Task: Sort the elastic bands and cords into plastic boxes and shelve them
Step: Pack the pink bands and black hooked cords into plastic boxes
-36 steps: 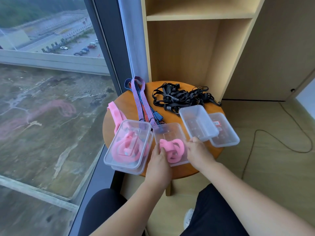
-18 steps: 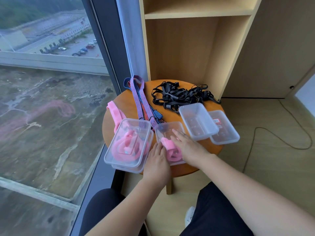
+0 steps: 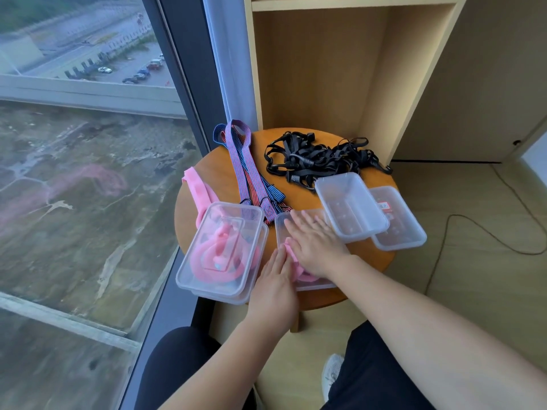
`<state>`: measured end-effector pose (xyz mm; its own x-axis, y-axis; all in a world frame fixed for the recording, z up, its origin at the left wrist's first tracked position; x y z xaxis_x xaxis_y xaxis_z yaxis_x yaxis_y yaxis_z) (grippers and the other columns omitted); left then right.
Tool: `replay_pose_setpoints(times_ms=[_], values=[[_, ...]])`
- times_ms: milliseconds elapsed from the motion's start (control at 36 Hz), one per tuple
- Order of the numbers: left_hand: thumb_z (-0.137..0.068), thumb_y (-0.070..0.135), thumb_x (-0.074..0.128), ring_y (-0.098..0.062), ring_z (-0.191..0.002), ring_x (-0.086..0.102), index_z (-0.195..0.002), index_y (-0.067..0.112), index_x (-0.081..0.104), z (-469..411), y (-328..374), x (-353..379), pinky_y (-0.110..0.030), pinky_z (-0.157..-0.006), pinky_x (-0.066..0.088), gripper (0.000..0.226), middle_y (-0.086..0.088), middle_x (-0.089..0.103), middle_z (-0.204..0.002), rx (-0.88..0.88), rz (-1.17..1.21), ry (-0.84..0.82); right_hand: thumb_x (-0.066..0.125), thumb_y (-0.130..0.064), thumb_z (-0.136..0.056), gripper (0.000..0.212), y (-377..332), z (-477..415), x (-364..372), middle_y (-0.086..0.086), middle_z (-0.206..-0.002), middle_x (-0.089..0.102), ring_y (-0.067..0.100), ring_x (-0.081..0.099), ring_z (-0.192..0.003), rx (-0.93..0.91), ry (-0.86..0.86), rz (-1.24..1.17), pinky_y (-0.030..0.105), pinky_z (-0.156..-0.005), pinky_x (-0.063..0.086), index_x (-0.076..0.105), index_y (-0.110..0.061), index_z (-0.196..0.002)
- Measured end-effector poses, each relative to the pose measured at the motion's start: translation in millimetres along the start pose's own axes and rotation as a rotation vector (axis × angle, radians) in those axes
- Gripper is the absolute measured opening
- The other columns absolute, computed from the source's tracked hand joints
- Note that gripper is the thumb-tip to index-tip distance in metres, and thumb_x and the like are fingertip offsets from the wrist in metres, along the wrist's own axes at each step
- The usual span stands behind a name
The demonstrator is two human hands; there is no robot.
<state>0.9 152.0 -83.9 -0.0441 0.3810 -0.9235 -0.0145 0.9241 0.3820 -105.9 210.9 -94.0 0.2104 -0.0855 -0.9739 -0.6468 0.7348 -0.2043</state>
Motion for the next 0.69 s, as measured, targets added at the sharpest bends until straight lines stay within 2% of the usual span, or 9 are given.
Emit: replay_pose_setpoints(times_ms=[278,361,444,500,556,583,639,694], values=[[-0.105,0.015,0.027,-0.020,-0.151,-0.003,-0.154,0.006,0.002,-0.6,6.6,-4.2,-0.026,-0.120,0.001,0.055,-0.008,0.000,-0.163,0.015,0.042,-0.022,0.017,-0.037,-0.106,0.055,-1.0,2.9,-7.8,-0.001,-0.164,-0.001,0.015,-0.005,-0.151,-0.038,-0.016,-0.026,0.031,-0.120,-0.007,0.010,-0.017,-0.156],[-0.103,0.011,0.030,-0.019,-0.152,-0.001,-0.155,0.009,0.007,0.1,6.0,-2.7,-0.026,-0.120,0.001,0.057,-0.008,0.001,-0.164,-0.021,0.053,-0.056,0.023,-0.031,-0.106,0.054,2.3,14.0,-9.6,0.004,-0.164,0.005,0.016,-0.001,-0.151,0.013,0.006,-0.071,0.028,-0.121,-0.004,0.017,-0.011,-0.155],[-0.099,0.003,0.033,-0.019,-0.151,0.004,-0.154,0.009,0.016,-0.5,7.4,-3.5,-0.026,-0.120,0.008,0.058,-0.009,0.005,-0.163,-0.049,0.156,-0.058,0.034,-0.022,-0.104,0.054,8.7,30.2,-12.0,0.010,-0.163,0.009,0.019,0.003,-0.151,0.071,0.032,-0.144,0.027,-0.120,-0.001,0.021,-0.003,-0.153],[-0.096,-0.002,0.033,-0.017,-0.151,0.008,-0.155,0.011,0.017,0.9,9.1,-2.7,-0.026,-0.117,0.020,0.062,-0.008,0.004,-0.164,-0.078,0.229,-0.058,0.042,-0.014,-0.101,0.053,12.8,45.0,-16.4,0.012,-0.162,0.014,0.022,0.009,-0.150,0.122,0.091,-0.235,0.028,-0.119,0.007,0.029,0.001,-0.150],[-0.093,-0.005,0.032,-0.015,-0.149,0.016,-0.155,0.014,0.015,1.6,9.6,-2.5,-0.028,-0.109,0.035,0.068,-0.004,0.001,-0.164,-0.117,0.300,-0.054,0.045,-0.003,-0.096,0.043,18.4,59.8,-21.7,0.016,-0.155,0.031,0.028,0.029,-0.143,0.183,0.183,-0.296,0.030,-0.114,0.025,0.046,0.004,-0.138],[-0.091,-0.005,0.032,-0.016,-0.147,0.021,-0.156,0.015,0.015,1.6,9.8,-1.9,-0.029,-0.104,0.039,0.069,-0.003,-0.001,-0.164,-0.132,0.326,-0.055,0.047,0.001,-0.094,0.036,20.8,66.1,-22.6,0.018,-0.145,0.041,0.032,0.041,-0.133,0.200,0.223,-0.306,0.031,-0.106,0.033,0.054,0.004,-0.128],[-0.090,-0.006,0.033,-0.016,-0.147,0.021,-0.155,0.016,0.017,1.1,11.0,-1.8,-0.025,-0.104,0.038,0.071,-0.005,-0.001,-0.164,-0.144,0.364,-0.058,0.048,0.002,-0.092,0.029,24.3,75.2,-21.2,0.016,-0.127,0.051,0.033,0.052,-0.113,0.232,0.255,-0.325,0.031,-0.092,0.042,0.061,0.001,-0.118],[-0.089,-0.007,0.033,-0.016,-0.148,0.021,-0.155,0.015,0.020,0.4,12.3,-2.9,-0.020,-0.106,0.032,0.070,-0.006,0.002,-0.164,-0.141,0.390,-0.048,0.047,0.000,-0.092,0.033,30.1,80.6,-20.7,0.015,-0.123,0.055,0.033,0.055,-0.106,0.285,0.270,-0.391,0.036,-0.090,0.046,0.062,-0.004,-0.121]])
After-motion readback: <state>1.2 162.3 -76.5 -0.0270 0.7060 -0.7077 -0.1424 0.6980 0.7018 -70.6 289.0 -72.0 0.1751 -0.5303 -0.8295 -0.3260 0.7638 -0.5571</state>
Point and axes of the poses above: each hand's wrist, its own z-axis away from the middle knuckle, its own x-axis out of the palm, y = z × x, the point moved 7 cm from there along -z, towards the middle knuckle
